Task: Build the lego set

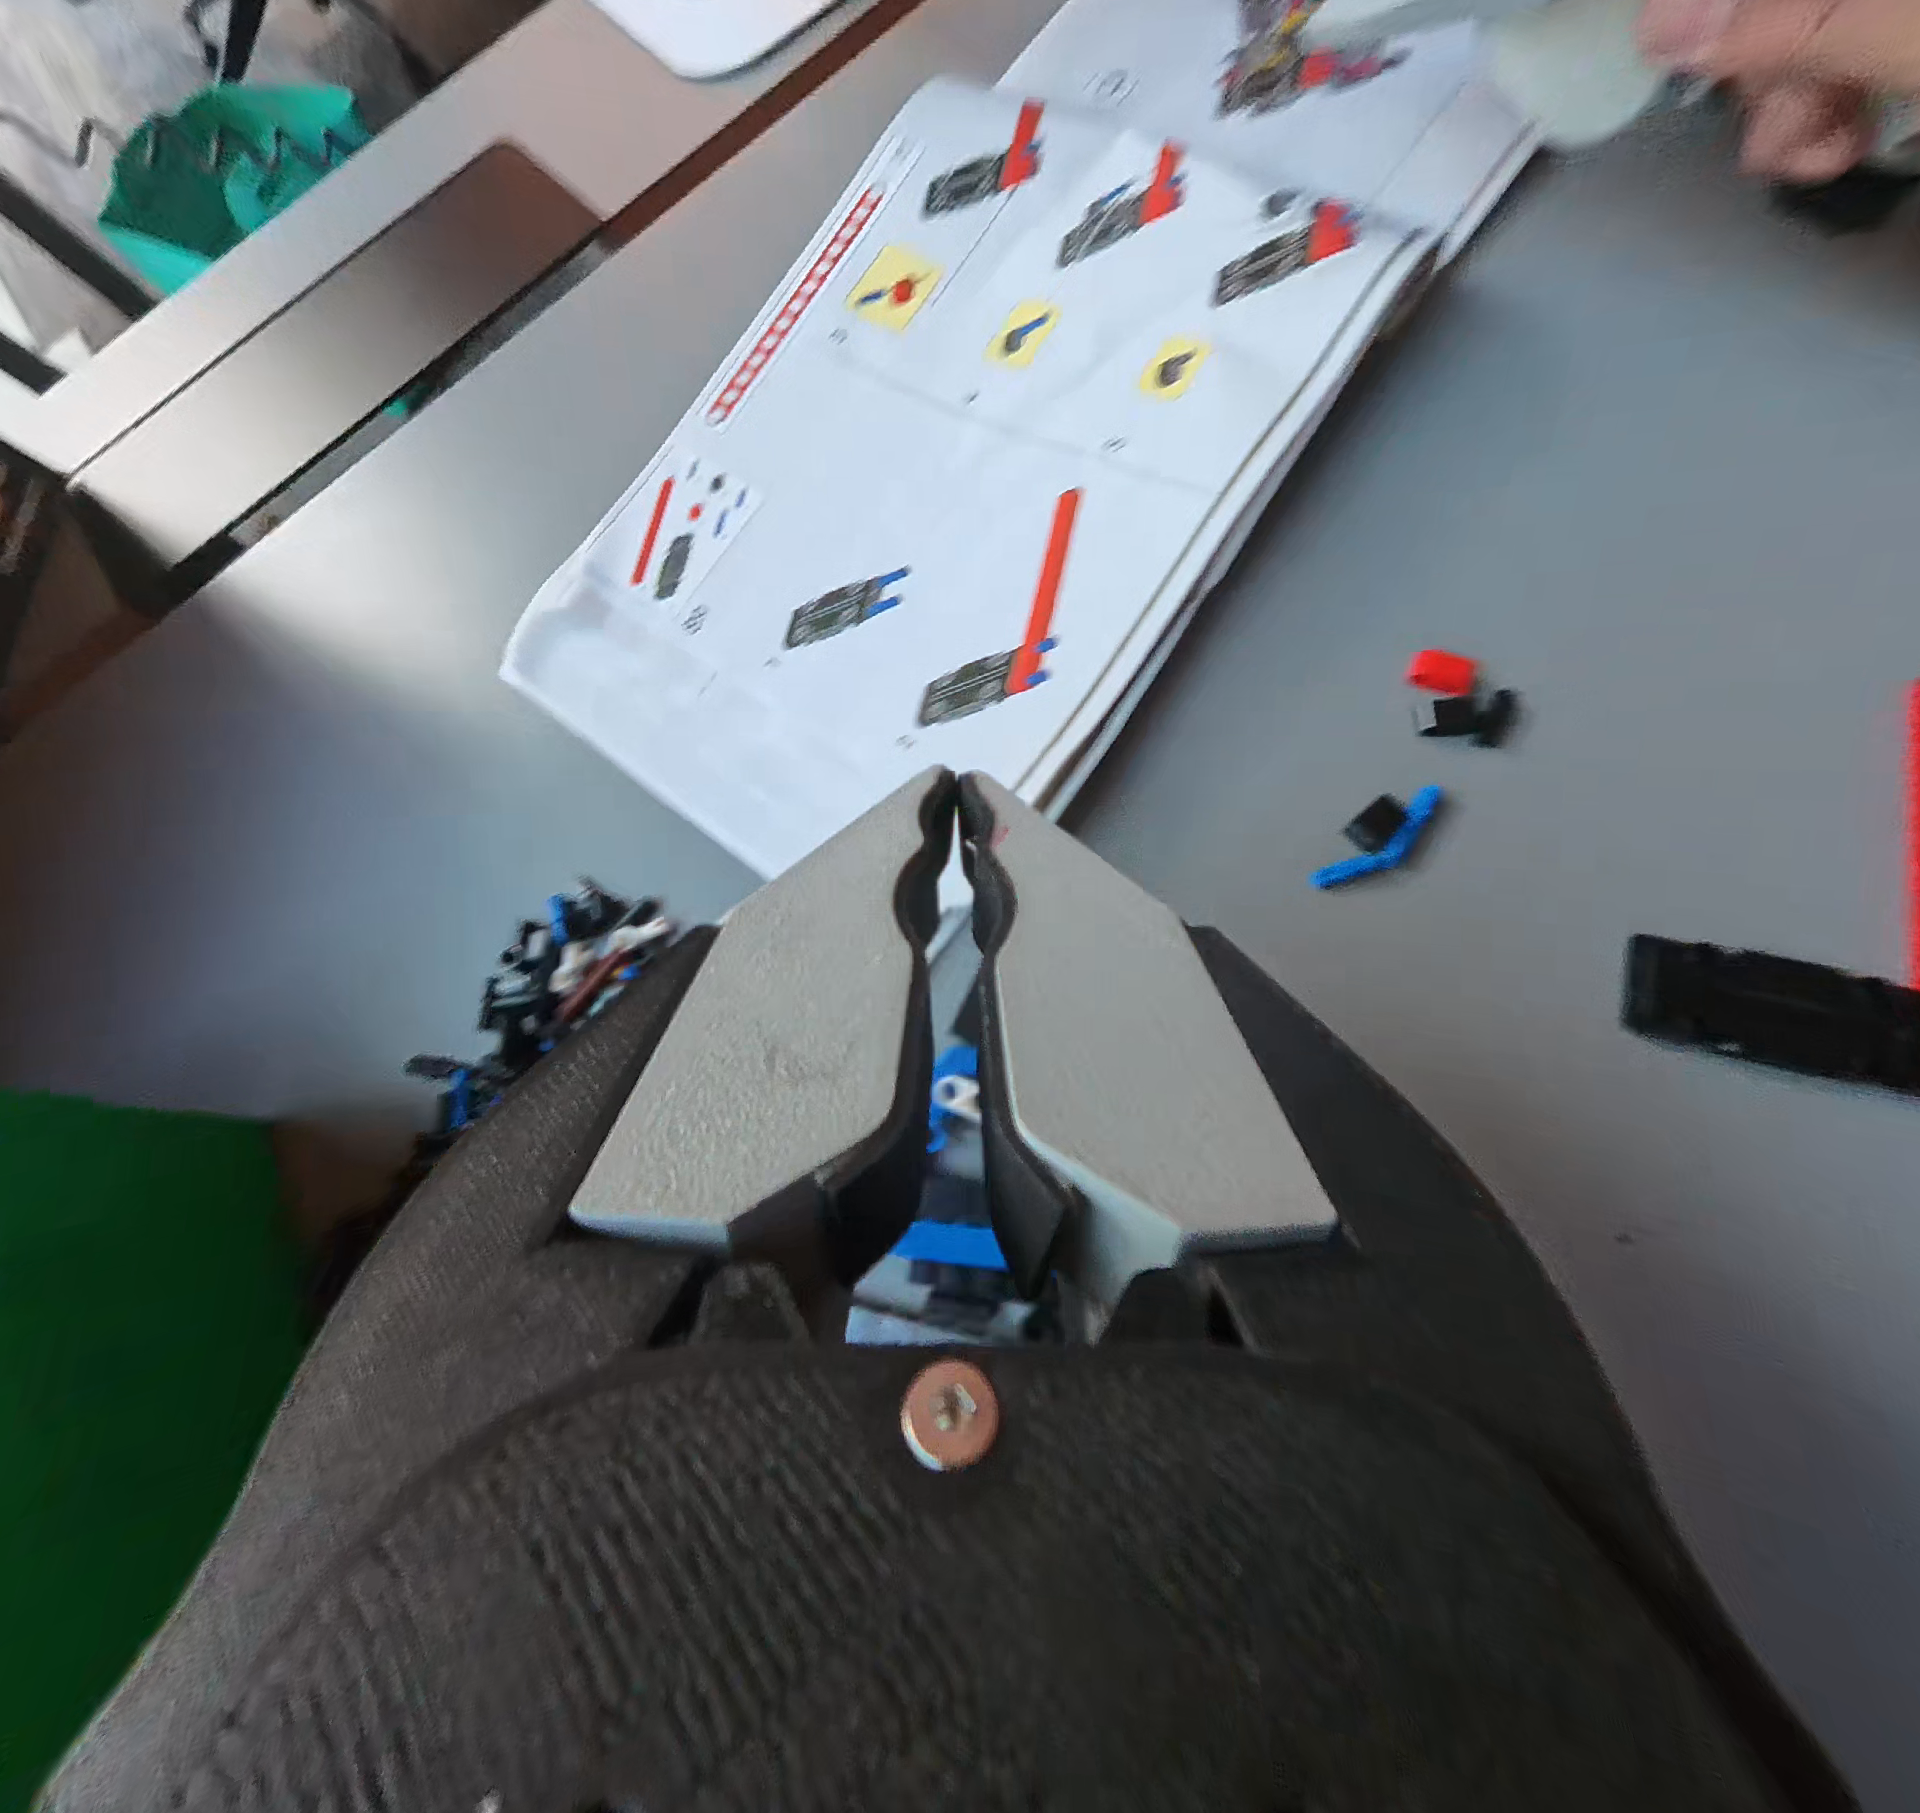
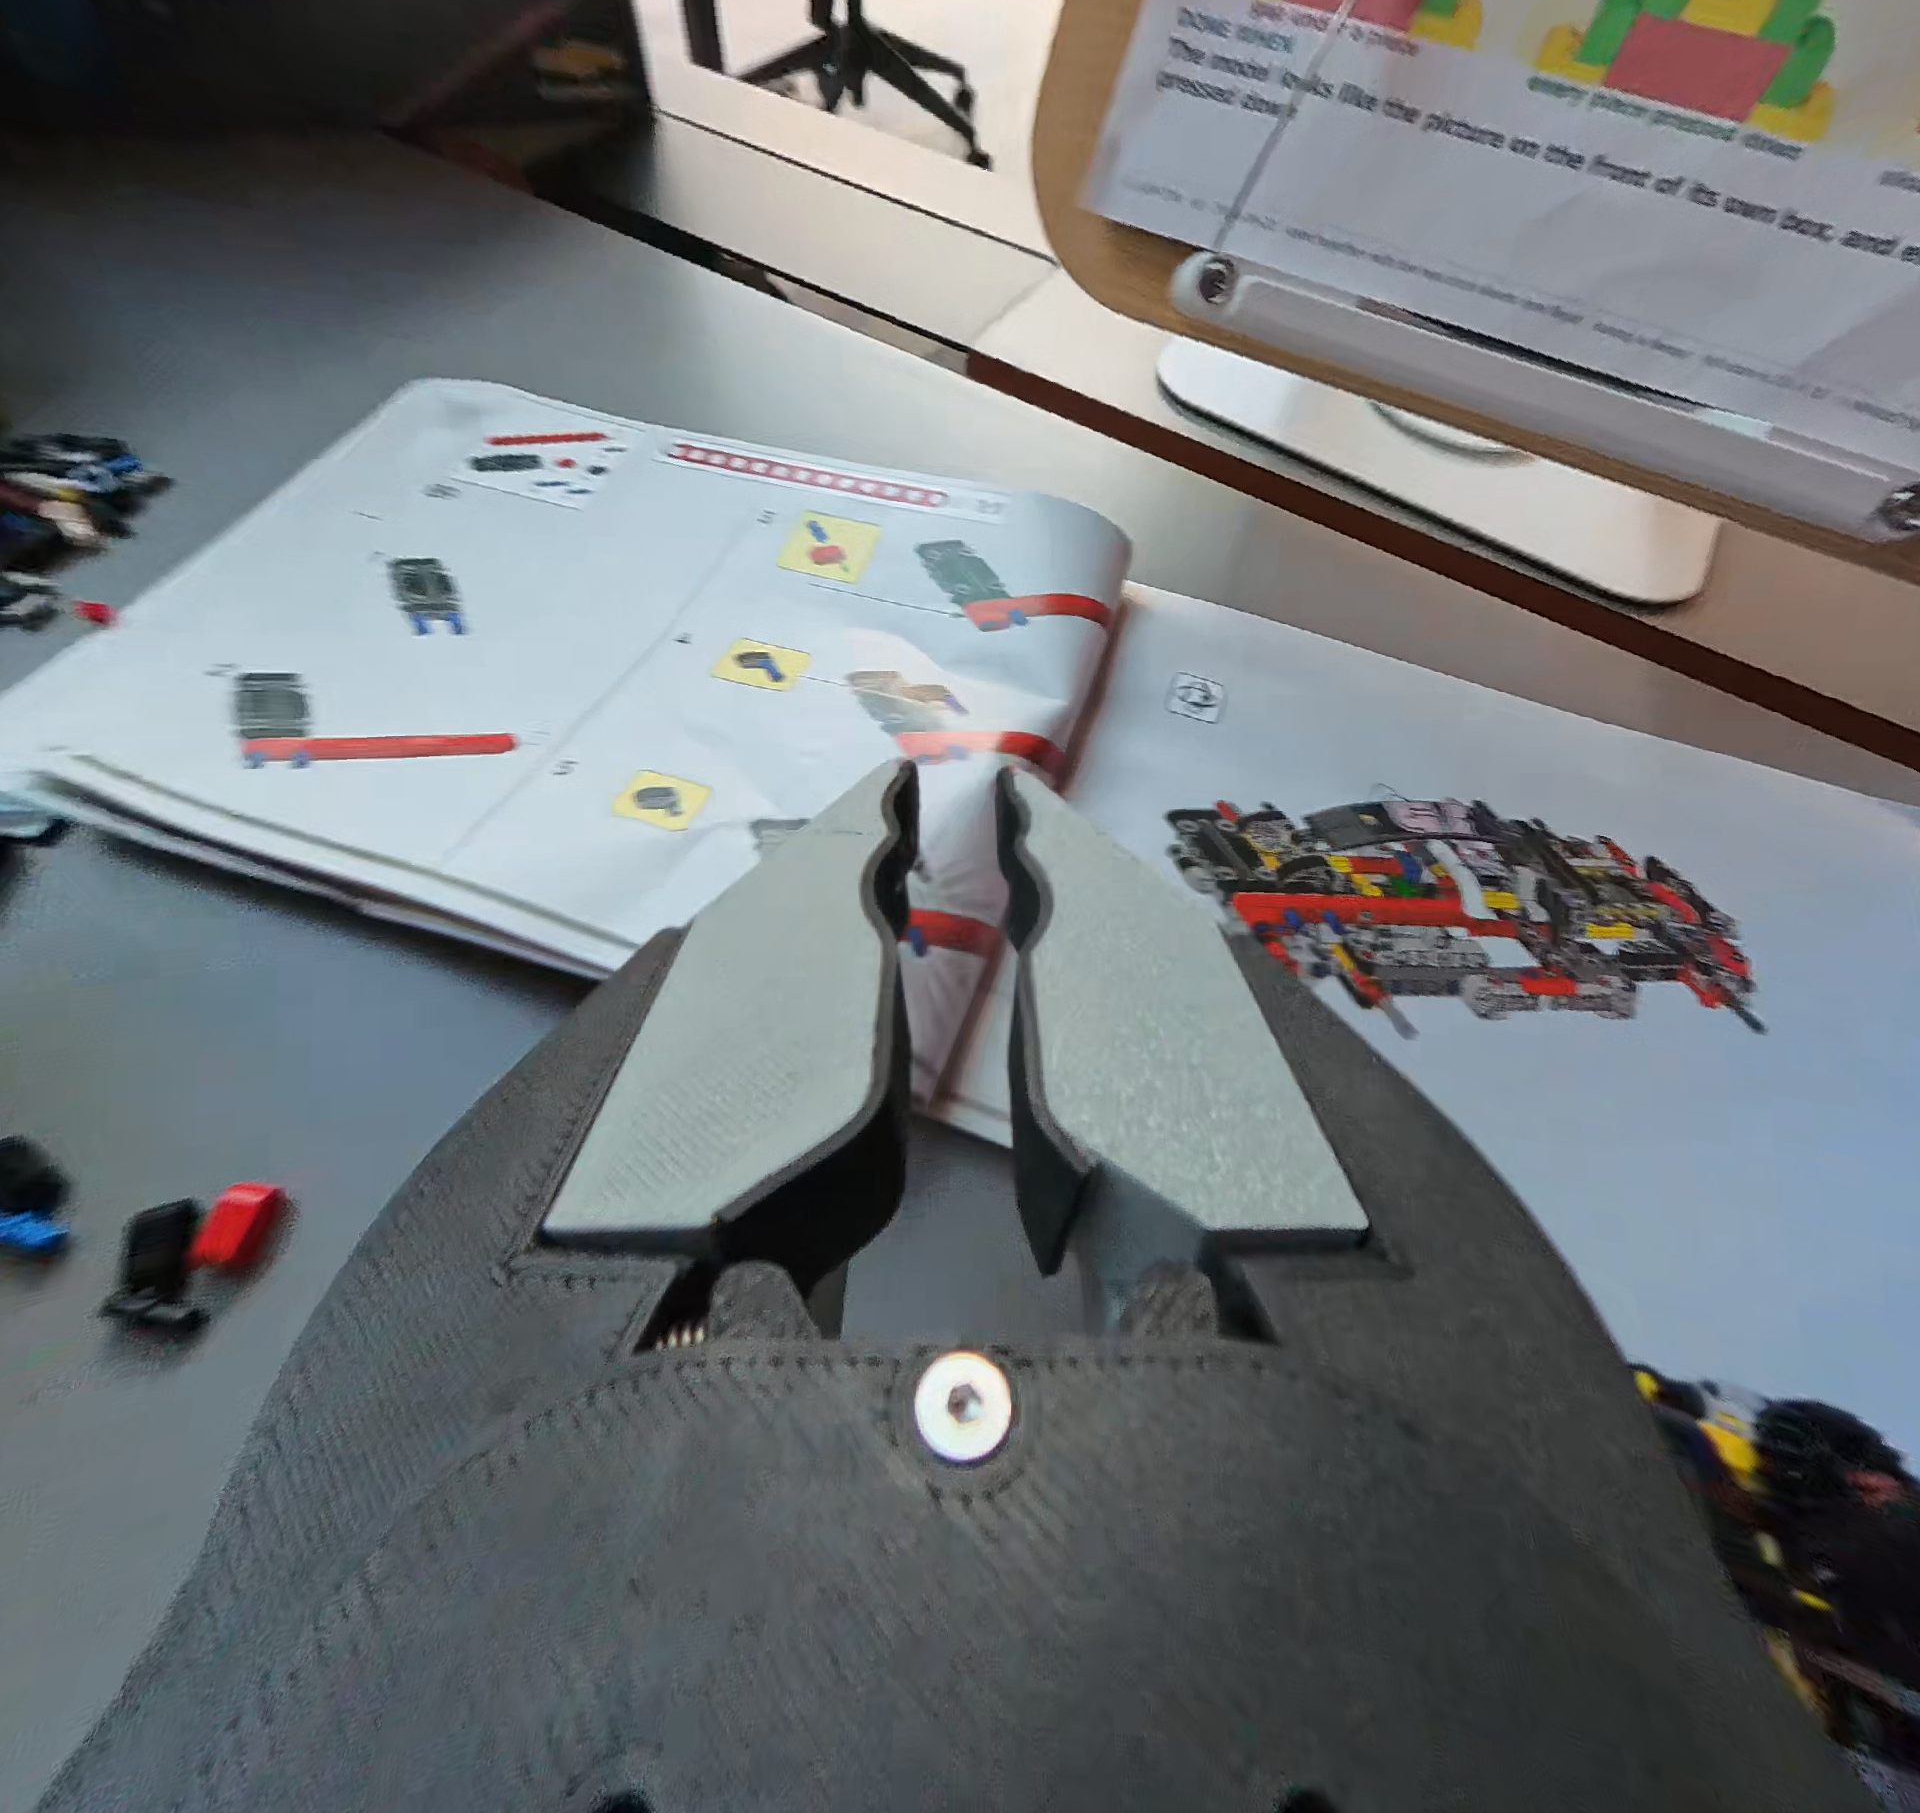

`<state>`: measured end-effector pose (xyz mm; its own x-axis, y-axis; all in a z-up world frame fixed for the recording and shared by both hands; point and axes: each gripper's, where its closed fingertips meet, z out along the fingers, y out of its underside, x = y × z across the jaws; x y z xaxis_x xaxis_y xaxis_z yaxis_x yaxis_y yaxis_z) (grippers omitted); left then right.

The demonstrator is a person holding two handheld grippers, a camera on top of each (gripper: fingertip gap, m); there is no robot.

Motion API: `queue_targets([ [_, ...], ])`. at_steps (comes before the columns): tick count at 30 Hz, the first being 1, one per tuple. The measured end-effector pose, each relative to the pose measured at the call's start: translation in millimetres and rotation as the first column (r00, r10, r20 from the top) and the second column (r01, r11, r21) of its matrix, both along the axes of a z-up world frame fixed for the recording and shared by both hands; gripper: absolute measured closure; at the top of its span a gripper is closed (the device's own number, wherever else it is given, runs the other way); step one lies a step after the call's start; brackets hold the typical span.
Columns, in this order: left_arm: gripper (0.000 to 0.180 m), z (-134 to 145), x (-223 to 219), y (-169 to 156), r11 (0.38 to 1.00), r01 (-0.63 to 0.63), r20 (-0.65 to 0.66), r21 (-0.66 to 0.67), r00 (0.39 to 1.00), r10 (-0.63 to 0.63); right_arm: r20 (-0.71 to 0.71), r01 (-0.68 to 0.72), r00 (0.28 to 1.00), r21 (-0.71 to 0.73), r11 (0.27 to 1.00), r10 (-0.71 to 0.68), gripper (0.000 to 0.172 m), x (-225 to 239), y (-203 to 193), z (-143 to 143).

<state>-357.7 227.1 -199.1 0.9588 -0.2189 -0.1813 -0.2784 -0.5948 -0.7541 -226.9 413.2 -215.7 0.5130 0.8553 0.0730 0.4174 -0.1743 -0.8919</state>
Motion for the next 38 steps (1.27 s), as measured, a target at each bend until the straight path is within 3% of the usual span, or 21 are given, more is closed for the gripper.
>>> queue_targets([
  [7,0.18,-9,55,5,0.986,0.109,0.175,0.127,0.976,-0.13,-0.122,-0.258,0.959,0.002,0.966,0.256,0.155,-8,-63,12],
  [11,0.18,-14,49,14,0.983,0.091,0.161,0.158,0.98,-0.117,-0.125,-0.379,0.92,-0.05,0.924,0.37,0.153,-14,-87,1],
  [14,0.18,-10,51,18,0.978,0.092,0.203,0.186,0.971,-0.129,-0.099,-0.475,0.879,-0.085,0.876,0.467,0.151,-17,-108,-10],
  [15,0.168,-8,53,17,0.975,0.107,0.205,0.194,0.968,-0.147,-0.082,-0.515,0.857,-0.088,0.853,0.509,0.155,-17,-116,-13],
  [17,0.165,-8,53,16,0.971,0.112,0.188,0.211,0.97,-0.153,-0.03,-0.599,0.8,-0.1,0.794,0.6,0.171,-13,-132,-20],
  [20,0.162,-12,54,11,0.969,0.12,0.203,0.215,0.965,-0.165,0.011,-0.656,0.751,-0.108,0.747,0.661,0.164,-5,-141,-27],
  [25,0.16,-4,68,11,0.956,0.141,0.252,0.259,0.945,-0.208,0.034,-0.68,0.727,-0.104,0.726,0.686,0.168,-2,-146,-31],
  [33,0.161,-3,73,8,0.94,0.167,0.14,0.296,0.967,-0.215,0.084,-0.695,0.711,-0.072,0.716,0.698,0.168,-4,-152,-38],
  [38,0.163,-4,75,7,0.94,0.17,0.151,0.296,0.963,-0.221,0.075,-0.709,0.695,-0.09,0.699,0.715,0.167,-4,-154,-39],
])
